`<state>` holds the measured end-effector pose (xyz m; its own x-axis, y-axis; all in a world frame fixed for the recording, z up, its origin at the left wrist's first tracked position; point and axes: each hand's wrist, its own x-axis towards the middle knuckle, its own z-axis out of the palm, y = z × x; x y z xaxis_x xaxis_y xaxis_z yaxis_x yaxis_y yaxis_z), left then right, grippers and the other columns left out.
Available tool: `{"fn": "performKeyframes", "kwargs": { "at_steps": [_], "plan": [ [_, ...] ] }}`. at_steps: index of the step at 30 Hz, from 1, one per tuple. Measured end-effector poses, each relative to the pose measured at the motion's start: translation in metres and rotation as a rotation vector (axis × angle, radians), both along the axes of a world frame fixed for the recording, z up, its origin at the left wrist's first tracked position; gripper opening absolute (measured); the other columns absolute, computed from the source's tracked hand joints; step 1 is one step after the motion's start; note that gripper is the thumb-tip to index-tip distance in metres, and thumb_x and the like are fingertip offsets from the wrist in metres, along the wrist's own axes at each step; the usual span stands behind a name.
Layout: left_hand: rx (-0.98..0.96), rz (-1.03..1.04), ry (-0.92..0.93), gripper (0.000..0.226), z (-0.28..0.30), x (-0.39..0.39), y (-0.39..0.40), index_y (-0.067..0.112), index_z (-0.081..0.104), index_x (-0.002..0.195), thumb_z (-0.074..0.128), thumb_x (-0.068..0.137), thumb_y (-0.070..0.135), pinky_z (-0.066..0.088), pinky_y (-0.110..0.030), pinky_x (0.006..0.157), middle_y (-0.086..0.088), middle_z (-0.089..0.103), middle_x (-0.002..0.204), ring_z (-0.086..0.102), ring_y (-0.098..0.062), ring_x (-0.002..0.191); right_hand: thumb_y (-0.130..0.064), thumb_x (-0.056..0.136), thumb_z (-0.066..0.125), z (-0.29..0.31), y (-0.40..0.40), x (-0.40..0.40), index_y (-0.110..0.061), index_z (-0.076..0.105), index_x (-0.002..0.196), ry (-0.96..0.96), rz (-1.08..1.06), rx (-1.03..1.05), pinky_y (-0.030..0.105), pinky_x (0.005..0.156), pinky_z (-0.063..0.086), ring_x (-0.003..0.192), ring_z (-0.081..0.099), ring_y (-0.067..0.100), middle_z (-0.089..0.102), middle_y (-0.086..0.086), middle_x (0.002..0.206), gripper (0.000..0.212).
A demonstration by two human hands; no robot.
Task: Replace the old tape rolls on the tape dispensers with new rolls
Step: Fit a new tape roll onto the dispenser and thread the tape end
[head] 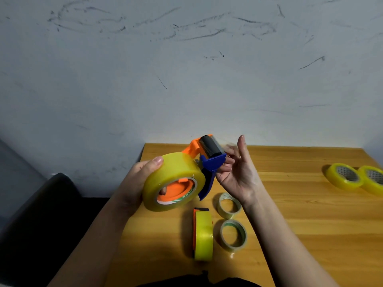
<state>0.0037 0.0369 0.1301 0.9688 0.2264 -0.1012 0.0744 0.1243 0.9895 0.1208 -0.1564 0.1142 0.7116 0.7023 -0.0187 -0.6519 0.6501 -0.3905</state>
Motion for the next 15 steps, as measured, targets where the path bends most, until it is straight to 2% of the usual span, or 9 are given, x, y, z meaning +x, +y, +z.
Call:
{"fn": "performKeyframes", "kwargs": {
  "at_steps": [4,8,10,12,13,15],
  "plan": [
    [-0.023,0.001,0.006,0.046,0.0,0.0,0.001,0.008,0.06,0.059,0.058,0.067,0.053,0.046,-0.021,0.047,-0.009,0.054,0.042,0.051,-0.015,0.038,-0.033,0.08,0.075,-0.003,-0.001,0.0,-0.016,0.056,0.069,-0.049,0.083,0.134,0.014,0.048,0.044,0.054,0.054,0.004,0.057,-0.006,0.063,0.028],
    [-0.016,-0.015,0.022,0.046,0.0,0.0,-0.002,0.014,0.062,0.047,0.054,0.073,0.051,0.047,-0.023,0.049,-0.007,0.054,0.04,0.051,-0.015,0.037,-0.027,0.081,0.074,-0.005,-0.008,0.003,-0.013,0.056,0.075,-0.004,0.104,0.131,0.018,0.049,0.047,0.055,0.057,0.009,0.058,-0.002,0.063,0.024],
    [-0.017,-0.027,0.026,0.05,-0.002,0.001,-0.002,0.013,0.061,0.044,0.052,0.074,0.053,0.047,-0.023,0.05,-0.007,0.054,0.041,0.051,-0.015,0.038,-0.025,0.075,0.081,-0.002,-0.011,0.005,-0.014,0.055,0.073,-0.019,0.085,0.032,0.016,0.048,0.046,0.055,0.055,0.007,0.056,-0.004,0.064,0.028],
    [-0.028,-0.034,0.022,0.052,-0.003,0.002,-0.002,0.013,0.061,0.045,0.054,0.067,0.059,0.048,-0.023,0.051,-0.007,0.054,0.042,0.052,-0.016,0.04,-0.025,0.065,0.087,0.005,-0.014,0.005,-0.014,0.056,0.08,-0.017,0.083,-0.143,0.016,0.047,0.045,0.054,0.055,0.006,0.057,-0.004,0.066,0.036],
    [-0.037,-0.028,0.022,0.053,-0.004,0.002,-0.001,0.012,0.062,0.045,0.054,0.064,0.061,0.048,-0.023,0.051,-0.007,0.054,0.042,0.052,-0.016,0.04,-0.028,0.063,0.087,0.009,-0.015,0.005,-0.014,0.056,0.085,-0.023,0.074,-0.262,0.015,0.047,0.045,0.054,0.056,0.006,0.059,-0.003,0.069,0.041],
    [-0.053,-0.004,0.029,0.053,-0.005,0.003,0.0,0.012,0.062,0.045,0.055,0.062,0.062,0.048,-0.022,0.052,-0.007,0.055,0.042,0.053,-0.016,0.041,-0.034,0.071,0.077,0.015,-0.018,0.007,-0.015,0.057,0.09,-0.079,-0.002,-0.507,0.014,0.047,0.045,0.055,0.056,0.006,0.062,-0.002,0.075,0.034]
  ]
}}
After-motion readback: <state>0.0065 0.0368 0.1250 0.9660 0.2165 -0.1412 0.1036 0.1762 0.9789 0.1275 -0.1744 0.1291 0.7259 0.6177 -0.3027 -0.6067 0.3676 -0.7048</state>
